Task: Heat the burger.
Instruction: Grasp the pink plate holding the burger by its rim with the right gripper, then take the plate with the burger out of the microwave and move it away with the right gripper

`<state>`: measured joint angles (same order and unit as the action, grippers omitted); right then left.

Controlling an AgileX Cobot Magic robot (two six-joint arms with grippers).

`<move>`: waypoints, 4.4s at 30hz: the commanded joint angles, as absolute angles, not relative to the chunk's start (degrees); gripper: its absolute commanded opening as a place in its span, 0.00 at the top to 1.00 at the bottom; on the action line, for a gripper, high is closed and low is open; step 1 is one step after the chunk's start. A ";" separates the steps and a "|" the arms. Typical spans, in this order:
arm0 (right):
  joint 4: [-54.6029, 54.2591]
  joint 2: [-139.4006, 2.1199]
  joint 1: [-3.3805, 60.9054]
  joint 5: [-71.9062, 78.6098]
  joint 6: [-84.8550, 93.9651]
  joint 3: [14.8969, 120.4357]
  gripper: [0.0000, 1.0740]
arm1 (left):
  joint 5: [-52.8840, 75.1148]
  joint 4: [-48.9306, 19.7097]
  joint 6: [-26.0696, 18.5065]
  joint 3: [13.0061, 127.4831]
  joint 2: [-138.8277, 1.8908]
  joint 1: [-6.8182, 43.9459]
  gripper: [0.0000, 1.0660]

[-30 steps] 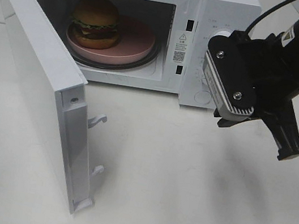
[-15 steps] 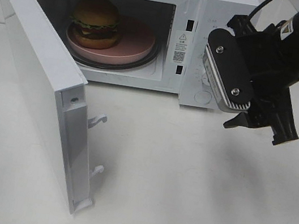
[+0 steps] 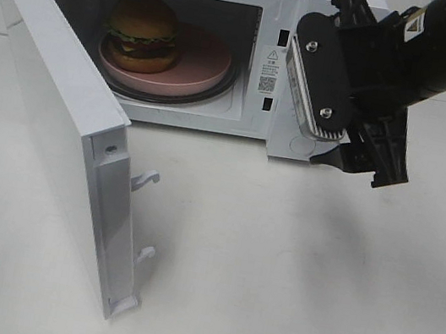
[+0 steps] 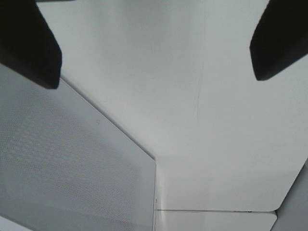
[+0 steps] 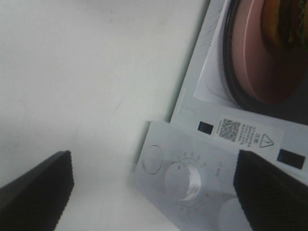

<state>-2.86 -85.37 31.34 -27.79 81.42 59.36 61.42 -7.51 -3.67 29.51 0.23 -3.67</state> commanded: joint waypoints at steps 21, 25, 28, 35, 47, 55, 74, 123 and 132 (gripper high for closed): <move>6.02 -97.63 35.52 -15.99 70.59 66.52 0.20 | 61.54 -7.79 -3.38 29.56 0.57 -3.78 0.06; 6.02 -99.87 35.52 -15.53 69.56 68.12 0.20 | 61.54 -7.79 -3.38 29.56 0.57 -3.78 0.06; 5.96 -102.16 35.52 -15.53 69.56 70.07 0.20 | 61.54 -7.79 -3.38 29.56 0.57 -3.78 0.06; 6.59 -105.94 35.52 -15.18 69.39 73.68 0.20 | 61.54 -7.79 -3.38 29.56 0.57 -3.78 0.06; 8.48 -113.96 35.52 -16.16 68.07 81.30 0.21 | 61.54 -7.79 -3.38 29.56 0.57 -3.78 0.06; 9.63 -119.98 35.52 -19.08 66.69 87.89 0.24 | 61.54 -7.79 -3.38 29.56 0.57 -3.78 0.06; 9.57 -128.57 35.52 -20.40 63.20 99.35 0.28 | 61.54 -7.79 -3.38 29.56 0.57 -3.78 0.06; 2.98 -137.11 36.73 -21.03 63.54 110.35 1.00 | 61.54 -7.79 -3.38 29.56 0.57 -3.78 0.06; 2.18 -135.10 37.53 -27.39 65.49 110.35 1.00 | 61.54 -7.79 -3.38 29.56 0.57 -3.78 0.06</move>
<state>2.69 -136.99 37.07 -25.95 64.34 109.84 61.42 -7.51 -3.67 29.51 0.29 -3.67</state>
